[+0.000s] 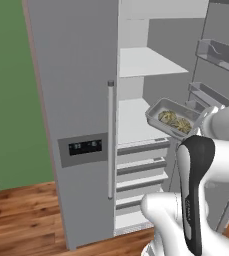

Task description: Place two dumplings into each of the tupperware containers and then place the containers in the fridge.

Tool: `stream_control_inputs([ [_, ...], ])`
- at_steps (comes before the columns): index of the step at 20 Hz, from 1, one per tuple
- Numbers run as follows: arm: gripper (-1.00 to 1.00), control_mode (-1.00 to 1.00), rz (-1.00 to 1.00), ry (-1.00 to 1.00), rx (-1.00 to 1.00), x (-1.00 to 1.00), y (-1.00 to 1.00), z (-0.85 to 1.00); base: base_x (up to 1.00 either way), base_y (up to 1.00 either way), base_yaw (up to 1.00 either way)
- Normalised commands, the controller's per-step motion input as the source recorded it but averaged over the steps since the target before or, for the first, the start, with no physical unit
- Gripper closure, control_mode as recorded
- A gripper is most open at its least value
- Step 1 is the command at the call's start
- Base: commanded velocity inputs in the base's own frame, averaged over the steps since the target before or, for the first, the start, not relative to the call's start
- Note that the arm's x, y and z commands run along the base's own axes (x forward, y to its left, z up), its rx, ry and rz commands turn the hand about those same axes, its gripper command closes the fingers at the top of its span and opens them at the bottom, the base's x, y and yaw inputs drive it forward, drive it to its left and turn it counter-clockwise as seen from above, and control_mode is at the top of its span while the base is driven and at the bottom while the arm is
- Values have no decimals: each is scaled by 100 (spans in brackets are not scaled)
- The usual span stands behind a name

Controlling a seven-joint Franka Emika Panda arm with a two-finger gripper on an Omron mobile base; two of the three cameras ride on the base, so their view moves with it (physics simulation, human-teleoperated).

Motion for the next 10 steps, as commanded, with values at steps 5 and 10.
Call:
stream_control_inputs([
  [5,100,100,0,0,0,0,0,0,37,0,0],
  [10,100,100,0,0,0,0,0,0,43,0,0],
])
